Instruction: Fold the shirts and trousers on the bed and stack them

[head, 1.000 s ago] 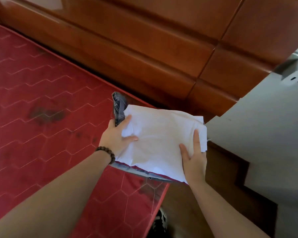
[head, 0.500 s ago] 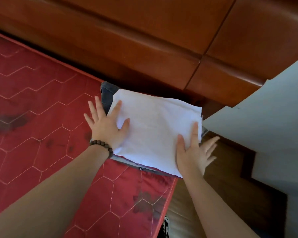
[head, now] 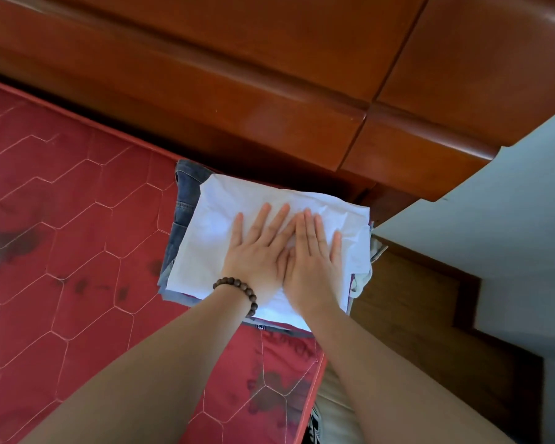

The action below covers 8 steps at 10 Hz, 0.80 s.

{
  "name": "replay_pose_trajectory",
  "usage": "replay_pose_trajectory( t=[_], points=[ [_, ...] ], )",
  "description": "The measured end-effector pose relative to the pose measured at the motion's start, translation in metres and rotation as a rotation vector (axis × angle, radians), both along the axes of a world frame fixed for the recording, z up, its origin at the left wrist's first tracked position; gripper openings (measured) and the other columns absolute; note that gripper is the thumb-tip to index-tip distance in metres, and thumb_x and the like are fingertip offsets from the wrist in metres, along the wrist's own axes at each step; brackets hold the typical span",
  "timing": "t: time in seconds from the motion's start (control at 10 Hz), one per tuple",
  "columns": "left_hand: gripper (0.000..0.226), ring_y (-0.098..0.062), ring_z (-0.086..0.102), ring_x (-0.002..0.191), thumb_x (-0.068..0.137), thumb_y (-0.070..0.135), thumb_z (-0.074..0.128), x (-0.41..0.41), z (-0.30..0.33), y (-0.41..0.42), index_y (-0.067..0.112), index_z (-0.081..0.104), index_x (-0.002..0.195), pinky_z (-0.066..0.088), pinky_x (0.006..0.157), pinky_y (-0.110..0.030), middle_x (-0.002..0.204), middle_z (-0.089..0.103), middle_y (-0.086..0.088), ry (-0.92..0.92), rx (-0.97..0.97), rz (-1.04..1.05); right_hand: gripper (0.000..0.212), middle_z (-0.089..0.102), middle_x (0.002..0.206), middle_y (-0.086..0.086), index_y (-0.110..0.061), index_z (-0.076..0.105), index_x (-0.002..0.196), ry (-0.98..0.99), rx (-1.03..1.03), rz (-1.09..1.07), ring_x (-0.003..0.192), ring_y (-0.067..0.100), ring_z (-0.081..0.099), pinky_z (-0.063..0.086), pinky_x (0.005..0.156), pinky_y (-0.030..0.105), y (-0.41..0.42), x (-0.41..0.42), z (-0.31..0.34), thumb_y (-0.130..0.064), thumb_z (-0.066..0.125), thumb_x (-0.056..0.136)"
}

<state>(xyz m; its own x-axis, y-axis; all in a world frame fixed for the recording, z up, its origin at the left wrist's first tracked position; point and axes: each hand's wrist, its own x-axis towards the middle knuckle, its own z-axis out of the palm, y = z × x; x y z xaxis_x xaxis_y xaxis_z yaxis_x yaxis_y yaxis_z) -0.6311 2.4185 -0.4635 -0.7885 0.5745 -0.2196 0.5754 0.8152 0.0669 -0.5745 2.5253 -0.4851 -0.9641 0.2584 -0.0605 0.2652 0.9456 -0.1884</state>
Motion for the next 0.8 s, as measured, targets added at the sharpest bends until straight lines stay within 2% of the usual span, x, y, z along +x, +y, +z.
replay_pose_trajectory(
  t=[0.1,0.2,0.3,0.4,0.6,0.7,0.8],
  points=[
    [0.068,-0.02,-0.029,0.143,0.087,0.069,0.001,-0.013,-0.001,-0.016,0.043,-0.027,0.144,-0.011,0.113,-0.06,0.152,-0.035,0.012,-0.043,0.006,0.108,0.06,-0.008,0.162,-0.001,-0.019,0.002,0.154,-0.028,0.012,-0.05,0.148,0.015,-0.012,0.004,0.119,0.051,0.0,0.002,0.005,-0.036,0.02,0.1],
    [0.082,-0.03,-0.033,0.14,0.074,0.087,0.007,-0.024,-0.005,-0.029,0.052,-0.027,0.139,-0.009,0.109,-0.069,0.15,-0.04,0.009,-0.123,0.034,0.214,0.06,-0.009,0.162,0.004,-0.028,0.003,0.154,-0.013,0.016,-0.112,0.148,0.02,-0.012,0.002,0.119,0.052,0.0,0.003,0.008,-0.042,0.021,0.099],
    [0.084,-0.039,-0.033,0.138,0.071,0.09,0.012,-0.027,-0.008,-0.031,0.056,-0.028,0.137,-0.006,0.107,-0.072,0.149,-0.043,0.005,-0.169,0.063,0.269,0.061,-0.008,0.161,0.011,-0.031,0.005,0.154,0.022,0.012,-0.148,0.148,0.027,-0.012,0.003,0.12,0.05,0.0,0.002,0.007,-0.045,0.023,0.098],
    [0.084,-0.039,-0.029,0.14,0.07,0.091,0.012,-0.027,-0.011,-0.03,0.057,-0.029,0.136,-0.003,0.108,-0.072,0.15,-0.042,0.005,-0.176,0.072,0.276,0.061,-0.011,0.161,0.013,-0.03,0.001,0.154,0.02,-0.022,-0.153,0.148,0.027,-0.014,0.0,0.121,0.047,0.001,0.001,0.001,-0.046,0.019,0.098],
    [0.087,-0.03,-0.026,0.143,0.069,0.092,0.004,-0.027,-0.001,-0.023,0.051,-0.03,0.138,-0.006,0.112,-0.064,0.153,-0.036,0.008,-0.225,-0.048,0.336,0.063,-0.027,0.157,0.011,-0.032,-0.018,0.15,-0.189,-0.085,-0.083,0.144,0.026,-0.026,-0.01,0.119,0.043,0.015,-0.01,0.005,-0.052,-0.001,0.093],
    [0.086,-0.023,-0.024,0.145,0.08,0.082,0.01,-0.014,0.023,-0.02,0.038,-0.023,0.147,-0.007,0.116,-0.057,0.156,-0.03,0.006,-0.309,-0.073,0.39,0.063,-0.028,0.156,0.01,-0.03,-0.017,0.151,-0.296,-0.155,-0.016,0.144,0.025,-0.026,-0.012,0.119,0.041,0.023,-0.009,0.032,-0.051,0.014,0.1],
    [0.084,-0.019,-0.018,0.146,0.089,0.072,0.017,0.01,0.057,-0.023,0.027,-0.015,0.151,-0.003,0.119,-0.05,0.16,-0.019,0.002,-0.262,-0.037,0.399,0.064,-0.017,0.16,0.007,-0.021,-0.006,0.154,-0.3,-0.207,0.017,0.148,0.021,-0.015,-0.007,0.12,0.036,0.036,0.0,0.074,-0.046,0.023,0.102]
  ],
)
